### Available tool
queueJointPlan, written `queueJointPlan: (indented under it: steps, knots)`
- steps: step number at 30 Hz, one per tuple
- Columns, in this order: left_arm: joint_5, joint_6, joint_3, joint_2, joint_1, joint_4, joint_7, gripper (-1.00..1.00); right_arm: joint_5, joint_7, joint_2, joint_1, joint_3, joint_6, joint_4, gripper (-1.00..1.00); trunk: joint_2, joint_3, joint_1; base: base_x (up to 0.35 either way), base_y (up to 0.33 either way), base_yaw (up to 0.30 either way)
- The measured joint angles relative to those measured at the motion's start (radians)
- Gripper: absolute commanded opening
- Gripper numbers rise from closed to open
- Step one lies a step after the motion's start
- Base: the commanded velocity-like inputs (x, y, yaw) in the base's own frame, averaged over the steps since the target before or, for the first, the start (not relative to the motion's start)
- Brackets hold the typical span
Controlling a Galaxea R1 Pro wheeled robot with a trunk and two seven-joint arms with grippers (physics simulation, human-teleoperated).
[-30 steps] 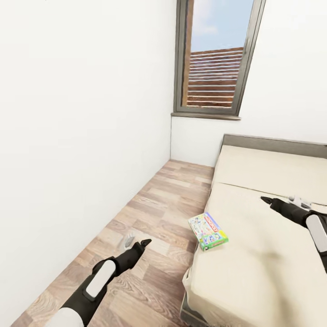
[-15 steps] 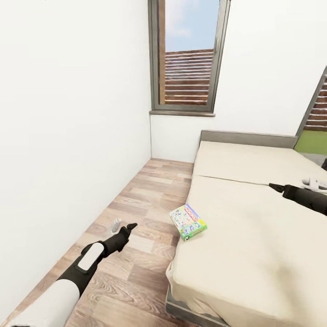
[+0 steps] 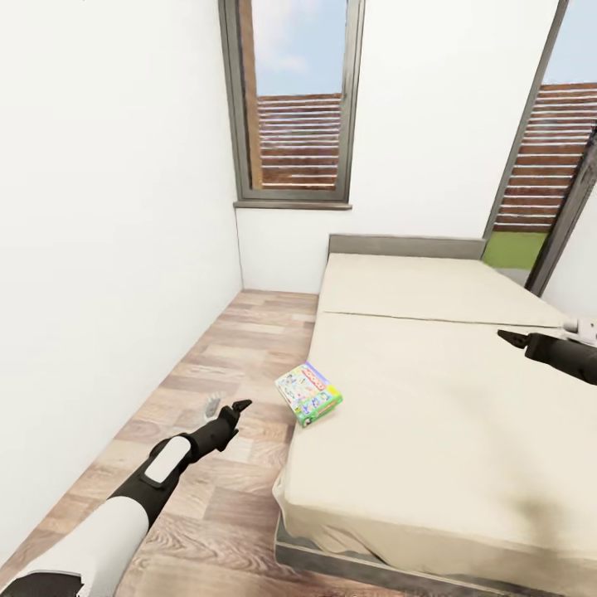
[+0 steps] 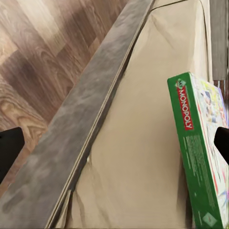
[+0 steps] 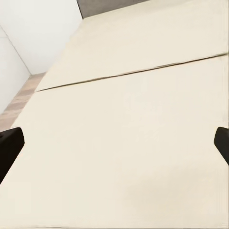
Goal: Put all the toys in the child's room - the three board games (two on the bed and one on the table), the two jigsaw puzzles on the table, and the tennis ball on the table - inside the toy box on the table in the child's room.
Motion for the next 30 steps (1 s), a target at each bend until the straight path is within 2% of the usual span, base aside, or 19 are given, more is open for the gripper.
queueJointPlan:
  steps: [3,8,12,15,22,26,30]
  knots:
    - [0.003,0.002,0.000,0.000,-0.006,0.000,-0.003,1.00,0.000,0.000,0.000,0.001,0.000,0.000,-0.003,1.00,-0.014,-0.008,0.008,0.000,0.000,-0.276]
    - [0.048,0.004,-0.001,0.006,-0.011,0.000,-0.006,1.00,0.000,0.000,-0.002,0.014,-0.001,0.001,-0.035,1.00,-0.016,-0.026,0.011,0.000,0.000,-0.150]
    - [0.076,0.007,-0.001,0.009,-0.024,0.000,-0.006,1.00,0.004,-0.001,-0.006,0.045,-0.035,0.000,-0.092,1.00,-0.017,-0.041,0.012,0.000,0.000,-0.030]
    - [0.080,0.007,-0.001,0.009,-0.029,-0.001,-0.007,1.00,0.006,0.000,-0.006,0.051,-0.046,-0.001,-0.102,1.00,-0.017,-0.052,0.014,0.000,0.000,-0.009]
    - [0.082,0.007,-0.003,0.010,-0.028,-0.016,-0.056,1.00,0.008,0.001,-0.004,0.069,-0.052,-0.004,-0.110,1.00,-0.017,-0.052,0.014,0.000,0.000,-0.001]
    - [0.082,0.007,-0.003,0.011,-0.029,-0.016,-0.063,1.00,0.008,0.001,-0.003,0.070,-0.050,-0.004,-0.110,1.00,-0.017,-0.052,0.014,0.000,0.000,0.000]
    - [0.082,0.008,-0.003,0.011,-0.031,-0.018,-0.067,1.00,0.008,0.000,0.000,0.070,-0.049,-0.003,-0.110,1.00,-0.018,-0.068,0.016,0.000,0.000,0.000]
